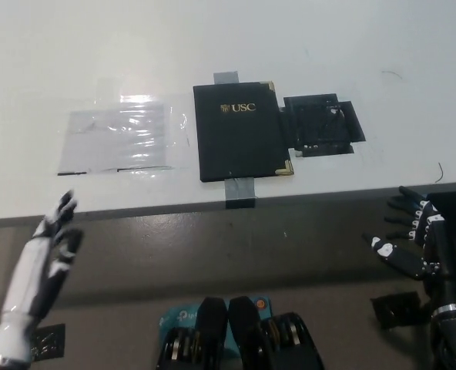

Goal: The robot uses its left hand to push the cover of the diary kept in the middle of the desk towards the right to close it

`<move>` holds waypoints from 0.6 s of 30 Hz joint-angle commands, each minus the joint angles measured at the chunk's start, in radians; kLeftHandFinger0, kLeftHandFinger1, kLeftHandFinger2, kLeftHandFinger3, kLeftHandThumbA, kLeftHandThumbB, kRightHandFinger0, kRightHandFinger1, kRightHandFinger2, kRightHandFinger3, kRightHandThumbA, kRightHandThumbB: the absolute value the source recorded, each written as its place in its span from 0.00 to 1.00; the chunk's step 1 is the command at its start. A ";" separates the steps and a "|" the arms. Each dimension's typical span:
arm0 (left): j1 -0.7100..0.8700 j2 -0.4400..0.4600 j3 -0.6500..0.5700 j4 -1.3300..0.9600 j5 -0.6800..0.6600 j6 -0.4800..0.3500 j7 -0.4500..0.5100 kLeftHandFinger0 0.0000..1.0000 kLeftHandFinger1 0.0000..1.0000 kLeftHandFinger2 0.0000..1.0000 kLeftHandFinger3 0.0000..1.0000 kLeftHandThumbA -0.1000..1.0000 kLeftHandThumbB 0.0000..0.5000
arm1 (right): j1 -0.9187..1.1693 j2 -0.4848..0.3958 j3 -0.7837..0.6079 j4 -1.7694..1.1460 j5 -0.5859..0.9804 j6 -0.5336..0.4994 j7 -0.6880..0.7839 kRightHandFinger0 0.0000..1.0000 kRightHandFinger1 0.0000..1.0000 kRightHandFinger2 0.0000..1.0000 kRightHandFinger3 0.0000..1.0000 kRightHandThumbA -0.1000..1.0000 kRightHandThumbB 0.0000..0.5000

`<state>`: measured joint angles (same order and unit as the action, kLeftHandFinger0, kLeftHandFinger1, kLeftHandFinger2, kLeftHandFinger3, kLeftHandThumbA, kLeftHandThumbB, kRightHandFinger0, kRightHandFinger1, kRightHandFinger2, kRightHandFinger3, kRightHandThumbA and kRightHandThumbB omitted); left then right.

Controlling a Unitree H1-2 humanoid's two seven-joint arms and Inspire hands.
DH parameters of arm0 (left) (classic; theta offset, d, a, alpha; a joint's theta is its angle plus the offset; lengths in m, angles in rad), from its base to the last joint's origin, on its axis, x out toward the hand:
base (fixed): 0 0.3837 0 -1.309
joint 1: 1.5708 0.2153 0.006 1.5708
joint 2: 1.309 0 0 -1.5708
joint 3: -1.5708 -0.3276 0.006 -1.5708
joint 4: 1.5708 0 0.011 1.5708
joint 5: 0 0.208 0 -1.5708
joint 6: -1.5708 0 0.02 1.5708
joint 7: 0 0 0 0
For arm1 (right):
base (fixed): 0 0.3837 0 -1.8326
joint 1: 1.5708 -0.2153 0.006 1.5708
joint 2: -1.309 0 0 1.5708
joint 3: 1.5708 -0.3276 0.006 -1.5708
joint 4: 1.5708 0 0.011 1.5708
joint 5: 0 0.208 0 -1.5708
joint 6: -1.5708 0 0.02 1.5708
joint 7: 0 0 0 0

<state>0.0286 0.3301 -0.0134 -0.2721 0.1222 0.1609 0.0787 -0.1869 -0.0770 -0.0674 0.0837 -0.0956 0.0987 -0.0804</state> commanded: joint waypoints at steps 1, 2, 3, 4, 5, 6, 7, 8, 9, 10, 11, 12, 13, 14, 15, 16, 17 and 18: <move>0.034 -0.019 0.123 0.221 -0.200 -0.315 -0.034 0.82 0.88 0.87 0.93 1.00 0.35 | -0.036 -0.014 -0.002 -0.026 0.005 -0.037 0.004 0.46 0.62 0.73 0.86 0.88 0.18; 0.033 -0.023 0.130 0.248 -0.198 -0.325 -0.036 0.80 0.88 0.87 0.93 1.00 0.37 | -0.036 -0.013 -0.001 -0.027 0.005 -0.035 0.004 0.46 0.62 0.73 0.86 0.88 0.18; 0.033 -0.026 0.136 0.275 -0.194 -0.331 -0.034 0.80 0.88 0.88 0.93 1.00 0.39 | -0.037 -0.012 -0.001 -0.029 0.002 -0.032 0.002 0.45 0.62 0.73 0.85 0.89 0.18; 0.034 -0.025 0.140 0.286 -0.187 -0.334 -0.033 0.80 0.89 0.89 0.94 1.00 0.39 | -0.039 -0.011 0.000 -0.029 0.001 -0.030 0.001 0.45 0.61 0.72 0.85 0.89 0.18; 0.032 -0.032 0.148 0.303 -0.191 -0.331 -0.031 0.77 0.87 0.87 0.93 1.00 0.48 | -0.039 -0.016 0.005 -0.025 -0.012 -0.040 -0.002 0.45 0.61 0.72 0.85 0.89 0.16; 0.028 -0.033 0.154 0.318 -0.196 -0.329 -0.036 0.77 0.87 0.87 0.92 1.00 0.56 | -0.041 -0.015 0.003 -0.025 -0.009 -0.038 -0.002 0.45 0.62 0.72 0.85 0.89 0.14; 0.024 -0.037 0.162 0.331 -0.215 -0.330 -0.046 0.78 0.88 0.87 0.92 1.00 0.61 | -0.042 -0.010 -0.004 -0.024 0.002 -0.035 -0.004 0.45 0.62 0.73 0.85 0.87 0.15; 0.014 -0.039 0.172 0.334 -0.230 -0.321 -0.056 0.76 0.87 0.86 0.92 1.00 0.63 | -0.046 -0.005 -0.006 -0.019 0.004 -0.037 -0.008 0.45 0.62 0.73 0.85 0.86 0.15; 0.012 -0.042 0.176 0.338 -0.231 -0.322 -0.058 0.75 0.86 0.86 0.92 1.00 0.61 | -0.046 -0.006 -0.005 -0.018 0.002 -0.038 -0.008 0.46 0.63 0.74 0.86 0.87 0.16; 0.009 -0.045 0.180 0.343 -0.231 -0.324 -0.059 0.75 0.86 0.85 0.92 1.00 0.61 | -0.046 -0.007 -0.004 -0.017 0.001 -0.039 -0.007 0.46 0.63 0.74 0.86 0.88 0.16; 0.007 -0.053 0.190 0.345 -0.246 -0.315 -0.062 0.73 0.85 0.85 0.91 1.00 0.65 | -0.044 -0.006 -0.004 -0.021 0.000 -0.037 -0.008 0.46 0.63 0.74 0.86 0.88 0.16; 0.006 -0.061 0.200 0.341 -0.267 -0.306 -0.070 0.73 0.85 0.84 0.91 1.00 0.63 | -0.043 -0.005 -0.003 -0.026 0.000 -0.034 -0.008 0.45 0.63 0.74 0.86 0.88 0.16; 0.005 -0.065 0.206 0.338 -0.268 -0.299 -0.072 0.72 0.84 0.83 0.91 1.00 0.62 | -0.044 -0.006 -0.002 -0.024 -0.002 -0.038 -0.008 0.45 0.63 0.74 0.86 0.88 0.16; 0.007 -0.069 0.211 0.329 -0.268 -0.288 -0.074 0.72 0.84 0.83 0.91 1.00 0.60 | -0.043 -0.007 -0.001 -0.024 -0.005 -0.039 -0.009 0.44 0.63 0.74 0.86 0.88 0.16; 0.004 -0.069 0.213 0.327 -0.268 -0.283 -0.077 0.72 0.83 0.83 0.91 1.00 0.61 | -0.044 -0.005 -0.002 -0.022 -0.006 -0.040 -0.011 0.44 0.63 0.73 0.86 0.89 0.18; -0.001 -0.068 0.216 0.327 -0.268 -0.282 -0.084 0.72 0.83 0.83 0.90 1.00 0.63 | -0.045 -0.002 -0.004 -0.019 -0.004 -0.042 -0.014 0.44 0.63 0.73 0.85 0.89 0.17; 0.000 -0.069 0.217 0.325 -0.266 -0.280 -0.085 0.72 0.84 0.83 0.90 1.00 0.66 | -0.046 -0.002 -0.004 -0.018 -0.004 -0.041 -0.015 0.43 0.62 0.73 0.85 0.89 0.19; 0.002 -0.071 0.218 0.322 -0.263 -0.277 -0.084 0.72 0.84 0.83 0.90 1.00 0.66 | -0.047 -0.003 -0.004 -0.016 -0.006 -0.039 -0.016 0.43 0.62 0.73 0.85 0.89 0.19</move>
<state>0.0450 0.2514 0.1806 0.0721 -0.0920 -0.0614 0.0239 -0.1989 -0.0768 -0.0674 0.0831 -0.0966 0.0953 -0.0820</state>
